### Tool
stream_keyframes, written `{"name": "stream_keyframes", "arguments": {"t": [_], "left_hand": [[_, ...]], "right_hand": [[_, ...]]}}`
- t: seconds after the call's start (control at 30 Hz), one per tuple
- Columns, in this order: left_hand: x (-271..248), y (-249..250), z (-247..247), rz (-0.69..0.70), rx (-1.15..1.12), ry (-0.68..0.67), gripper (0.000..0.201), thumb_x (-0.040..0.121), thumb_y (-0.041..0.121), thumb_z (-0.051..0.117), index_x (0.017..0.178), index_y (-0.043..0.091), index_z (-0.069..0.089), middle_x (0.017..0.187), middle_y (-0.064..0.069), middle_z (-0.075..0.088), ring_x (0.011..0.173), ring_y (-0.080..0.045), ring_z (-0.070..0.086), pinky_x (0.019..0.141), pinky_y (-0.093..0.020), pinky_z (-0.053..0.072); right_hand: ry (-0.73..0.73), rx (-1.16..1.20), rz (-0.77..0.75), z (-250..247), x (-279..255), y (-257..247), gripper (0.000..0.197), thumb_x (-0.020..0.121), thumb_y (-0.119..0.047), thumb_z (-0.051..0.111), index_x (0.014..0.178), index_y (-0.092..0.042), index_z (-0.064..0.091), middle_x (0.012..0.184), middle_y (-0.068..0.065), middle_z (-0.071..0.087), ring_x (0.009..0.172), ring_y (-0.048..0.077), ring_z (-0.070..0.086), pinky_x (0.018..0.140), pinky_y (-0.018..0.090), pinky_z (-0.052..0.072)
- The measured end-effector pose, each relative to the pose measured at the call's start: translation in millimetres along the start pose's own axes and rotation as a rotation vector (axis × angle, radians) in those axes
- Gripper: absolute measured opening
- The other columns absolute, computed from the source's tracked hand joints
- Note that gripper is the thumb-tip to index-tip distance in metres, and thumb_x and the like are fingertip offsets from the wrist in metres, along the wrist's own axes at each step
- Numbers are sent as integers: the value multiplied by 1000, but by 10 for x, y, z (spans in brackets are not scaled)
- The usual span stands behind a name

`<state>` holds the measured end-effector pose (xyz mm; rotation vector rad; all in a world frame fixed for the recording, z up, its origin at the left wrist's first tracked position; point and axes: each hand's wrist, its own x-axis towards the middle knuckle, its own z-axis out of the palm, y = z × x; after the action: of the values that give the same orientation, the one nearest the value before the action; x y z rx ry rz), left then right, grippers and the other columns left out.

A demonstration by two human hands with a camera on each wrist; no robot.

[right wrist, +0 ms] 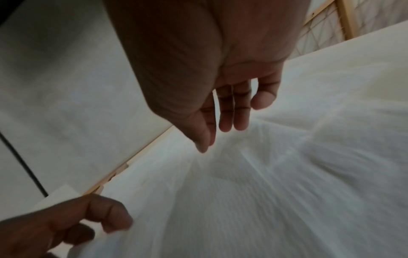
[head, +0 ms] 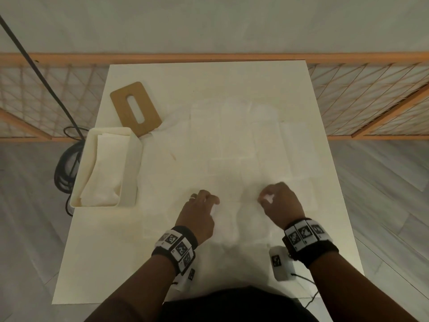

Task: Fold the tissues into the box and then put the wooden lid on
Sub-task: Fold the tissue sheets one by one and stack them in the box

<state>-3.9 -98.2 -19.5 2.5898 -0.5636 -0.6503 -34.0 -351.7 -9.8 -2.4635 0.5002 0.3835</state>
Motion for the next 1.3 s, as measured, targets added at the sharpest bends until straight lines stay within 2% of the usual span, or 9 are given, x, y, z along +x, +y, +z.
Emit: {"name": "stream_keyframes", "arguments": {"t": [0.13,0.23,0.4,0.63,0.83,0.93,1.07,1.2,1.3], "left_hand": [[27,60,10,13,129,1,52,89,42,57,138,28,46,135,7,49,124,-23,44,104,-39,39],[81,83,11,12,237,-33,49,90,48,57,134,29,47,133,7,50,127,-24,41,106,-40,34],[143,110,6,20,280,-65,41,90,46,59,125,27,52,130,4,52,128,-26,42,107,-43,34],[148,128,37,23,254,-59,38,90,42,62,123,27,51,126,7,56,127,-24,42,106,-41,34],[126,149,47,-14,248,-118,39,91,40,58,127,27,53,130,4,51,129,-26,40,107,-42,32],[131,162,26,7,260,-140,32,93,38,57,123,25,56,123,4,58,125,-26,41,105,-43,32],[129,140,-18,-9,195,-150,9,92,29,59,101,28,55,102,4,66,115,-22,44,100,-40,30],[125,91,-35,-22,208,-185,23,91,30,59,114,25,60,109,4,67,118,-23,44,100,-41,29],[144,81,-93,-30,263,-188,28,91,33,59,118,24,59,113,3,65,119,-25,45,100,-42,31]], "right_hand": [[-75,-73,-105,5,303,-134,37,89,-26,76,122,-22,62,129,-3,52,117,17,53,101,37,49],[-163,-202,-104,29,428,-149,49,87,-22,77,130,-25,55,127,-3,53,117,20,56,98,41,51],[-185,-210,-73,-9,519,-89,34,90,-10,68,117,-27,57,92,-5,69,90,22,65,79,36,54],[-182,-91,-204,20,446,-165,6,91,-29,68,96,-27,65,89,-9,66,83,13,63,76,29,50],[-305,-147,-100,341,511,-671,40,82,-61,73,101,-26,65,95,-13,63,88,10,59,74,26,44],[-306,-70,-66,342,518,-776,21,85,-40,79,87,-25,65,85,-13,62,89,13,63,65,22,42],[-155,157,-55,153,538,-750,16,92,-32,71,92,-18,62,82,-13,59,76,5,54,61,12,34],[-23,429,28,-99,588,-687,15,95,-30,66,95,-17,58,89,-3,68,79,17,63,72,29,51],[41,675,69,-301,594,-689,17,90,-27,66,82,-19,53,79,0,64,73,23,59,69,37,46]]}}
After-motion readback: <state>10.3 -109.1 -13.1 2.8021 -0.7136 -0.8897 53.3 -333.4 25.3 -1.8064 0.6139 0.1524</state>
